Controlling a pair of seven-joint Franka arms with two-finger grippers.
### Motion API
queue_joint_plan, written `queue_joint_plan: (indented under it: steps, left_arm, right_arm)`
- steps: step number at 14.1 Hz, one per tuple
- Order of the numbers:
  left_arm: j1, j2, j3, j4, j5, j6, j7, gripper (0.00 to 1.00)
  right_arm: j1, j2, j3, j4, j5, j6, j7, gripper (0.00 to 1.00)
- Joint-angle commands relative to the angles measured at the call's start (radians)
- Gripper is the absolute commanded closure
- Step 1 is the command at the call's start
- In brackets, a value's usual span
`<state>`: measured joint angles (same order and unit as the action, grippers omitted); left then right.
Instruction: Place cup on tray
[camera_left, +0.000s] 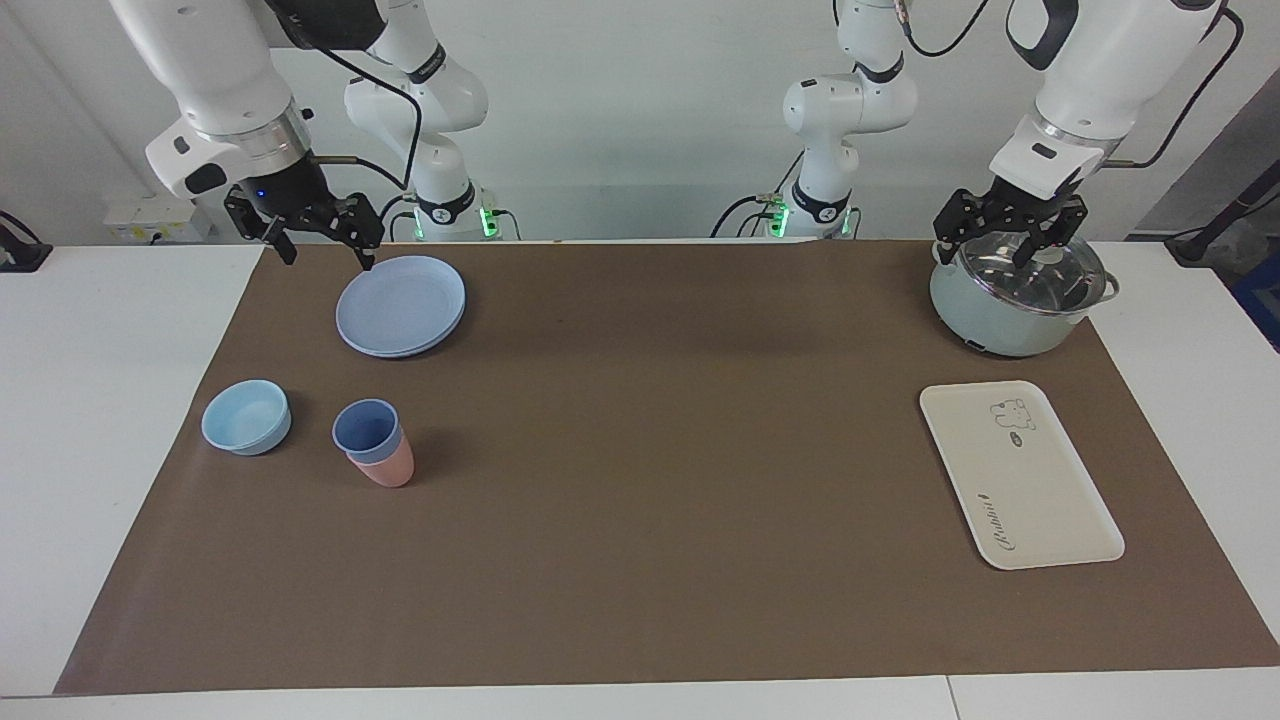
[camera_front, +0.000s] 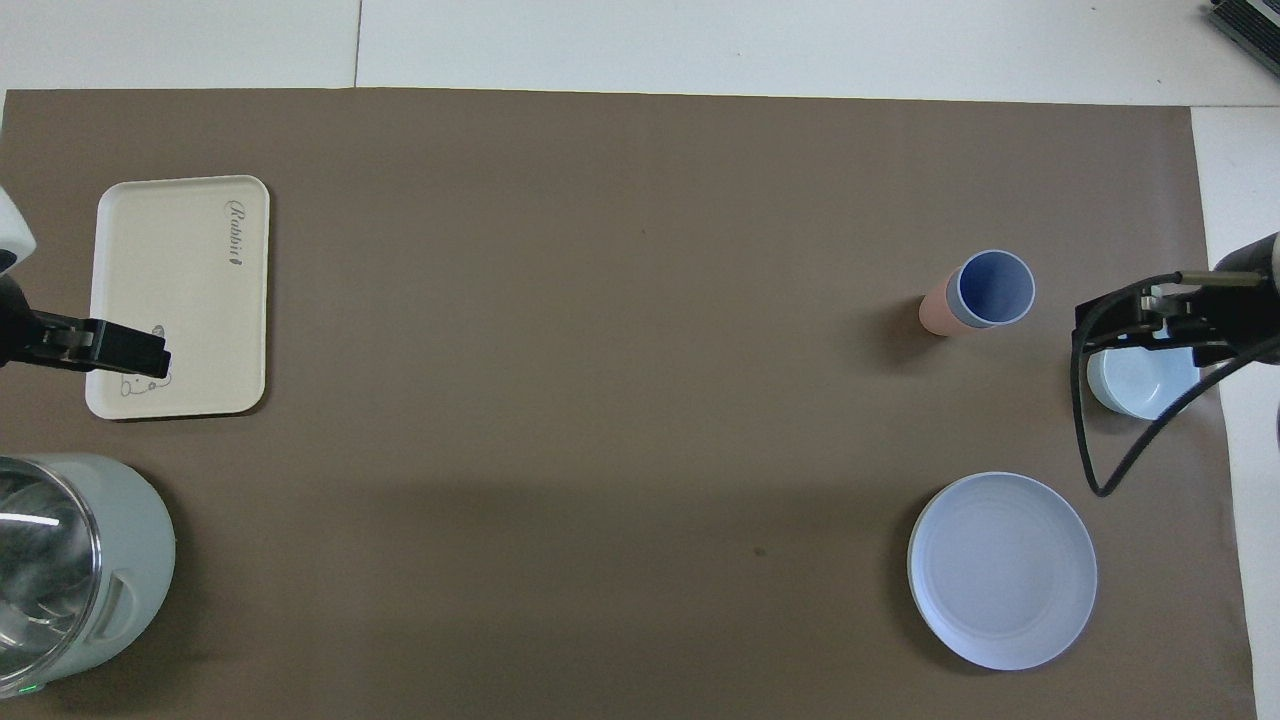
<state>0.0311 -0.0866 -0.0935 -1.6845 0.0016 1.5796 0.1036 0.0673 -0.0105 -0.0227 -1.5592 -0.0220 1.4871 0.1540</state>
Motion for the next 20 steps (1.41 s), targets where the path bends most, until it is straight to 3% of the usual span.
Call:
queue_joint_plan:
  steps: [1, 7, 11, 13, 16, 20]
  left_arm:
    - [0.007, -0.019, 0.000, -0.017, -0.014, -0.006, -0.007, 0.00]
    - [0.007, -0.019, 0.000, -0.017, -0.014, -0.006, -0.007, 0.00]
    - [0.007, -0.019, 0.000, -0.017, -0.014, -0.006, -0.007, 0.00]
    - [0.007, -0.019, 0.000, -0.017, -0.014, -0.006, -0.007, 0.00]
    - [0.007, -0.019, 0.000, -0.017, -0.014, -0.006, -0.007, 0.00]
    - [0.007, -0.019, -0.002, -0.017, -0.014, -0.004, -0.007, 0.00]
  right_arm:
    - [-0.009, -0.014, -0.003, -0.007, 0.002, -0.010, -0.018, 0.00]
    - [0.000, -0.045, 0.004, -0.016, 0.002, -0.066, -0.030, 0.00]
    - [-0.021, -0.020, -0.003, -0.007, 0.011, 0.007, 0.016, 0.04]
    - [-0.085, 0.021, -0.006, 0.004, 0.060, 0.031, 0.137, 0.05]
    - [-0.130, 0.147, -0.006, 0.098, 0.096, 0.051, 0.272, 0.05]
    - [-0.197, 0.386, -0.005, 0.307, 0.128, 0.051, 0.415, 0.06]
